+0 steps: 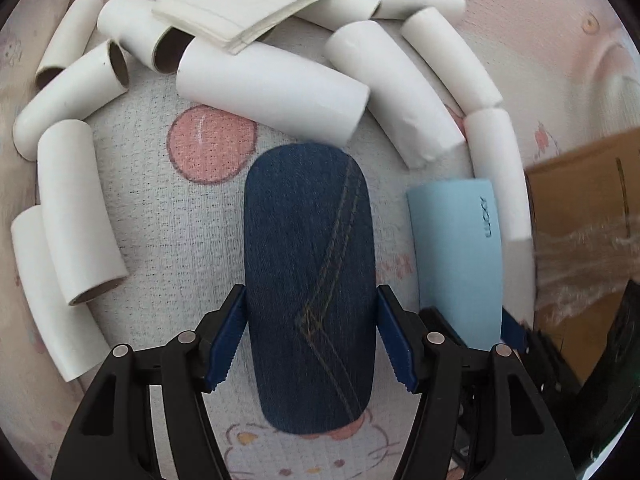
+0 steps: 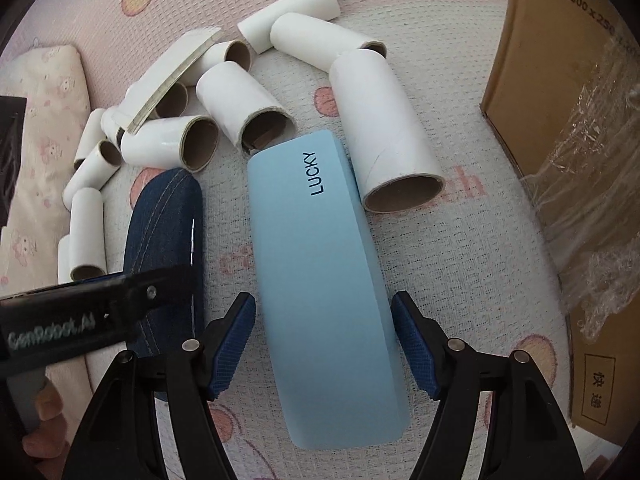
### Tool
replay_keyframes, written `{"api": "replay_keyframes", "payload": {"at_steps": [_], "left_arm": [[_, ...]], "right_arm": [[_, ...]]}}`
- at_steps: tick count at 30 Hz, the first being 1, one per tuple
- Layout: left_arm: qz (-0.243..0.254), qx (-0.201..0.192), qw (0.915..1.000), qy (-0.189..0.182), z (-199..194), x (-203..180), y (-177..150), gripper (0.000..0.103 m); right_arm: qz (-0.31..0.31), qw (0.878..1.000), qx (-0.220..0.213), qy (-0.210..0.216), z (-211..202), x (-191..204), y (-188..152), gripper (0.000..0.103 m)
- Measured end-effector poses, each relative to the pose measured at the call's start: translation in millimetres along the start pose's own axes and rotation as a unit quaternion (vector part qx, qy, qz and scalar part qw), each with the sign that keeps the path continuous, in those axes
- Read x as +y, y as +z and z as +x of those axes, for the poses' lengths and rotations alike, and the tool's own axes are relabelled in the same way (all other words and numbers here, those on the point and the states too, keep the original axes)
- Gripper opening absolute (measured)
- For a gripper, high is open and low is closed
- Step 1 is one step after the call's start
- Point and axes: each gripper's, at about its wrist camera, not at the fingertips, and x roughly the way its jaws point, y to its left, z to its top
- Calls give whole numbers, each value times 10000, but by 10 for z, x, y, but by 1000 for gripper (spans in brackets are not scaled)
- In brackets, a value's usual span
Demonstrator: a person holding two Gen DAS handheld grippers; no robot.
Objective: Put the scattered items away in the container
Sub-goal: 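Grasp the light blue box with the right gripper while the left gripper grasps the denim case, then lift and carry both cases over the cardboard box with both grippers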
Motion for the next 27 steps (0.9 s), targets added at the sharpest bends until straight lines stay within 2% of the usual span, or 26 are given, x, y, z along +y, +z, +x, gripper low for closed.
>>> {"api": "replay_keyframes", "payload": {"at_steps": [5, 7, 12, 15, 19, 24, 27], "left_arm": [[17, -62, 10000, -32, 13, 23, -17, 67], [53, -150, 9999, -28, -5, 31, -48, 67], [130, -266, 9994, -185, -96, 93, -132, 67], [235, -356, 9984, -358, -225, 133, -240, 67], [315, -705, 9953, -584, -523, 199, -374, 67], [640, -1357, 9878, -427, -1034, 227, -438, 67], [758, -1582, 9838, -364, -1285, 212, -464, 67]], "right_arm": [[68, 9999, -107, -56, 42, 32, 10, 69], [12, 9998, -140, -158, 48, 63, 1, 65], [-7, 9998, -176, -134, 20, 113, -14, 63], [244, 9992, -164, 264, -23, 78, -63, 61], [468, 9964, -276, 651, -148, 74, -132, 60], [547, 9933, -624, 809, -429, 122, -200, 59], [687, 9890, -803, 1030, -593, 77, -201, 58]]}}
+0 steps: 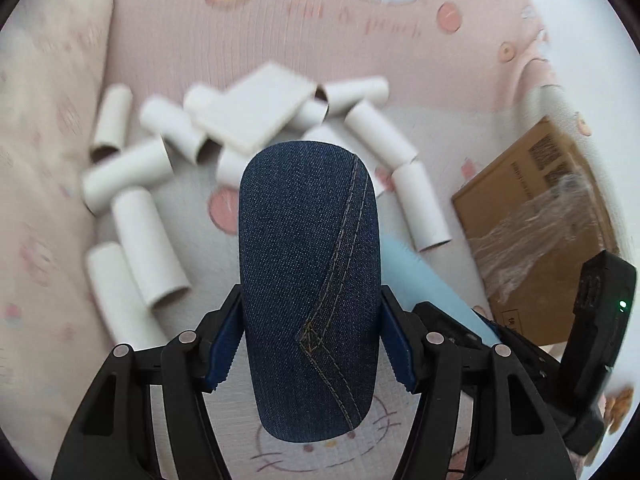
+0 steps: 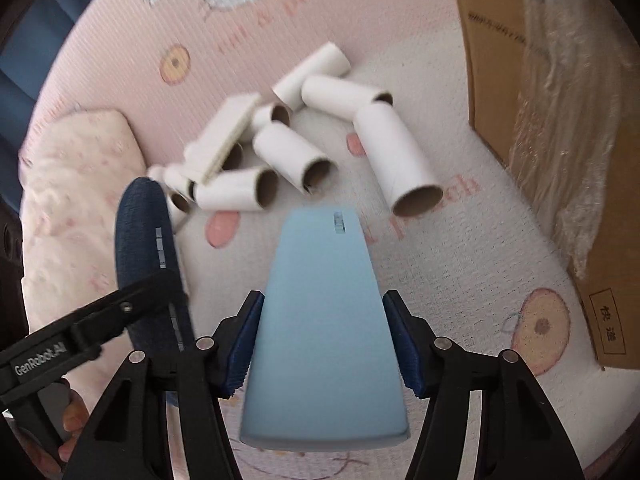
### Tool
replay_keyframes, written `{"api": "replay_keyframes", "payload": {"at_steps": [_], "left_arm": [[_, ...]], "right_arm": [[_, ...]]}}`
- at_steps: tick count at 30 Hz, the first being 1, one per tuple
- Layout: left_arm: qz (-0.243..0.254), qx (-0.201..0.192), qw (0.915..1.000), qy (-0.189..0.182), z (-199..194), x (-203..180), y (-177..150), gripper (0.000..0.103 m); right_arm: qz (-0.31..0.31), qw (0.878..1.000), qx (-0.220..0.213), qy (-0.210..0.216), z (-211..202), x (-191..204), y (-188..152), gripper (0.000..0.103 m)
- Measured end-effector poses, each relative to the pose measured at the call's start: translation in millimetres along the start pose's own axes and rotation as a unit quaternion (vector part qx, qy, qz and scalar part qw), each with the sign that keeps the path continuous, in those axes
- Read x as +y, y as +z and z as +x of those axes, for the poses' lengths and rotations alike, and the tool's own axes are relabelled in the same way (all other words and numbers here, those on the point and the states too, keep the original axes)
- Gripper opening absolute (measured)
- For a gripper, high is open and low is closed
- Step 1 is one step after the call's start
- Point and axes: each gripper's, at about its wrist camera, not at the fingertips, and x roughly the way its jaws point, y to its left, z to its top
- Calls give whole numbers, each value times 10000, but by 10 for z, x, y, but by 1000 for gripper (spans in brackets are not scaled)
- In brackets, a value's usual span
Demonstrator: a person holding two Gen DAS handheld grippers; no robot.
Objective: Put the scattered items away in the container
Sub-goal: 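Lift and carry both cases over the cardboard box with both grippers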
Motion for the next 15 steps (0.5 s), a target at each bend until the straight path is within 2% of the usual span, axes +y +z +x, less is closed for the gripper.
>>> {"api": "replay_keyframes", "payload": {"at_steps": [3, 8, 15], "left_arm": [[151, -113, 9997, 145, -127, -123, -36, 67], [500, -243, 9974, 449, -124, -427, -70, 67], [655, -569, 9954, 408, -471, -619, -88, 67]], "right_arm": [[88, 9998, -105, 170, -81, 30, 28, 58], [40, 9988, -351, 353, -284, 75, 44, 58], [-114, 9950, -793, 605, -710, 159, 78, 58]]}}
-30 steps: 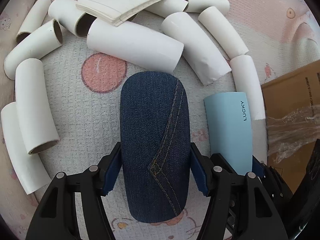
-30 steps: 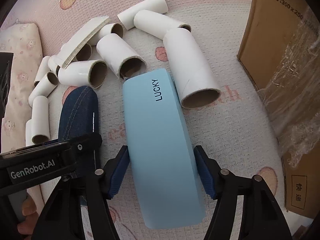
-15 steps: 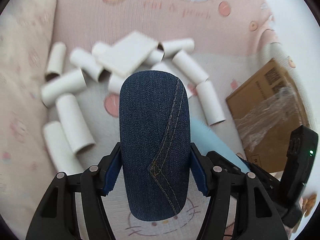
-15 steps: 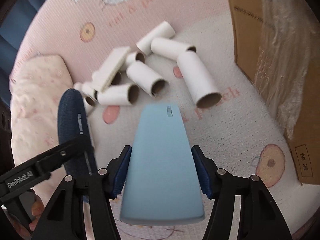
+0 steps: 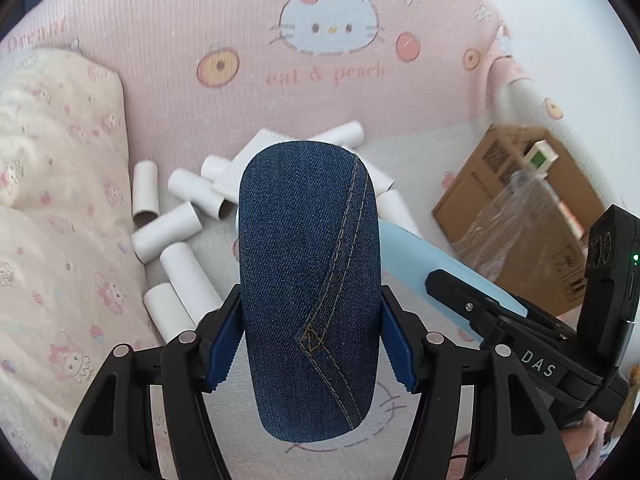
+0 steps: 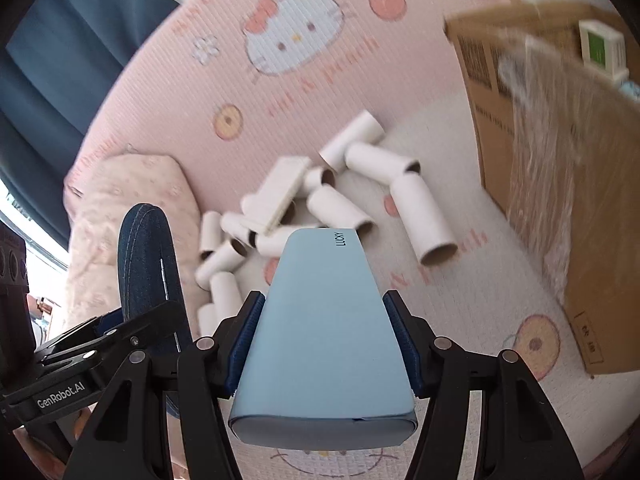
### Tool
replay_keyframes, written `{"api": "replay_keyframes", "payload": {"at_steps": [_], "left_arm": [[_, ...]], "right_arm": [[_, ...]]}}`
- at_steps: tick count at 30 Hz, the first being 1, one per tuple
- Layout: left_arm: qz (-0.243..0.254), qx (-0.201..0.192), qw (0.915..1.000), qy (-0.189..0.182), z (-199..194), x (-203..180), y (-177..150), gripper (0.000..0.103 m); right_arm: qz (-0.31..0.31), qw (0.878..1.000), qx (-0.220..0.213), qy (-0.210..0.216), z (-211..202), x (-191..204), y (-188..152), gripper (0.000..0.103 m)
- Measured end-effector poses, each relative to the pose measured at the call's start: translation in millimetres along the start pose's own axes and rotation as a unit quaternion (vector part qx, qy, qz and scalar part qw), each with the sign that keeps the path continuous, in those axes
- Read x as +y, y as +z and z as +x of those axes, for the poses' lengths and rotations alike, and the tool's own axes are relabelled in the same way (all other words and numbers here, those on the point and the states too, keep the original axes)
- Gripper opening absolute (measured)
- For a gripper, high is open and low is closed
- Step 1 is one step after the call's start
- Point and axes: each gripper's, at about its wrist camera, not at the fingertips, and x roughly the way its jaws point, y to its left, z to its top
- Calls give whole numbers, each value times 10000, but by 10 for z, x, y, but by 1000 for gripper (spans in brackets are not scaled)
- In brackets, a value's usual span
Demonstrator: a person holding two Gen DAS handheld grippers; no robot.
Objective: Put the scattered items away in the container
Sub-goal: 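Lift and carry both cases over the cardboard box with both grippers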
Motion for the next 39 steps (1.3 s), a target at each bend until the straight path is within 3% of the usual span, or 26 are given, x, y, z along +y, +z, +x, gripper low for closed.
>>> {"api": "replay_keyframes", "payload": {"at_steps": [8, 14, 19, 28, 39], "left_arm": [[422, -420, 9982, 29, -343, -393, 184, 67], [671, -557, 9958, -272, -334, -761, 370, 67], [884, -629, 9923, -604, -300, -1100, 489, 67], [1134, -578, 9823, -1374, -265, -1755, 744, 67], [1187, 60, 9693, -2153, 91, -2574, 1153, 67]], "right_arm": [[-115, 9981, -557, 238, -508, 88, 175, 58], [-59, 9942, -1050, 228, -996, -1, 337, 58], [-33, 9909, -1349, -19, -1391, -149, 495, 58], [-309, 9894, -1269, -628, -1806, -521, 818, 58], [-87, 9864, -1004, -1300, -2000, -1369, 1237, 58]]}}
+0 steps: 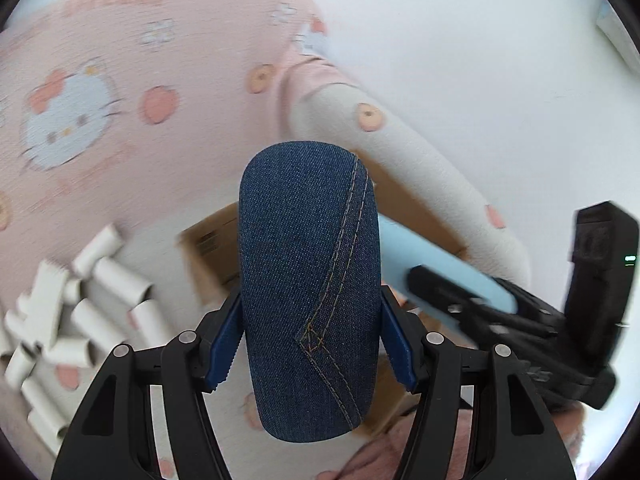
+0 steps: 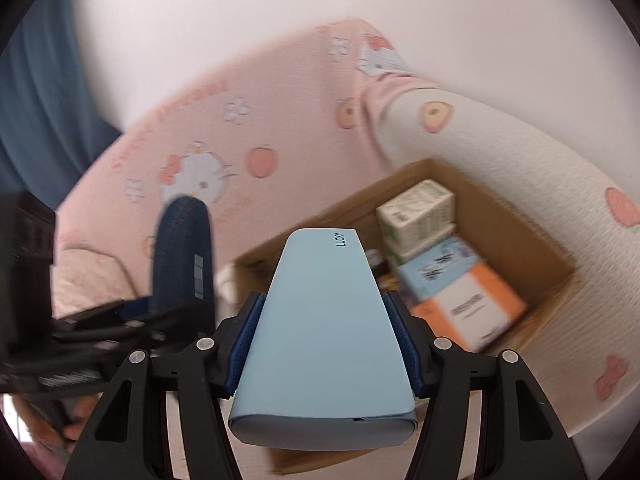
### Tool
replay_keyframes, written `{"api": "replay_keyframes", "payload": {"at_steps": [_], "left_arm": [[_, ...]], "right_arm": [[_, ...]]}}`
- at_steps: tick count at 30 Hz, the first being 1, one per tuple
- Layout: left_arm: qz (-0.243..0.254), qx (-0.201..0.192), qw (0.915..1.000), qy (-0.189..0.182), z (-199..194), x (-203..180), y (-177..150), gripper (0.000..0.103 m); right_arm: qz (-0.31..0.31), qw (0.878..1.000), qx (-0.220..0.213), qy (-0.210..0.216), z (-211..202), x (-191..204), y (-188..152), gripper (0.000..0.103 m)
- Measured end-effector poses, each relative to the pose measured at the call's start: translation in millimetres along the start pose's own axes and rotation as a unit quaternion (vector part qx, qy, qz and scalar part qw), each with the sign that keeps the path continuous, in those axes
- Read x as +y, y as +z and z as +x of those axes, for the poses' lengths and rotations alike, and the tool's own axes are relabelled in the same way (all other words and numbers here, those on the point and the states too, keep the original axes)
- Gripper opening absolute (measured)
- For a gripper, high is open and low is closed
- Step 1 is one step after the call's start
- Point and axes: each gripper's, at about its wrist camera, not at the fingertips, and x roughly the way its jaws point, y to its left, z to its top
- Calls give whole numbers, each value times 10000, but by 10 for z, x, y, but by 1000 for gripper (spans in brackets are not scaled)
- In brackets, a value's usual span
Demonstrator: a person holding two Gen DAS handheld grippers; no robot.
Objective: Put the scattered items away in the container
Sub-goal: 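Lift and carry both cases over the cardboard box with both grippers, then lower the light blue box into the cardboard box while the left gripper lowers the denim case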
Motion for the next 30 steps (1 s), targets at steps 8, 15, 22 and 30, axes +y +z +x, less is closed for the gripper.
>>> {"api": "replay_keyframes", "payload": {"at_steps": [8, 15, 22, 30], "left_arm": [[-156, 1006, 9935, -509, 738, -236, 317, 67], [-657, 1874, 9767, -811, 1351, -252, 265, 67], [-871, 2279, 9667, -775, 1730, -203, 187, 67], [-1094, 2536, 9585, -714, 2013, -70, 137, 67]], "right_arm": [[-176, 9983, 271, -488, 185, -449, 244, 58], [-284, 9939, 614, -873, 334, -788, 307, 58], [-268, 9894, 946, -1067, 537, -1008, 309, 58], [-421, 9849, 1195, -1180, 674, -1056, 341, 58]]}}
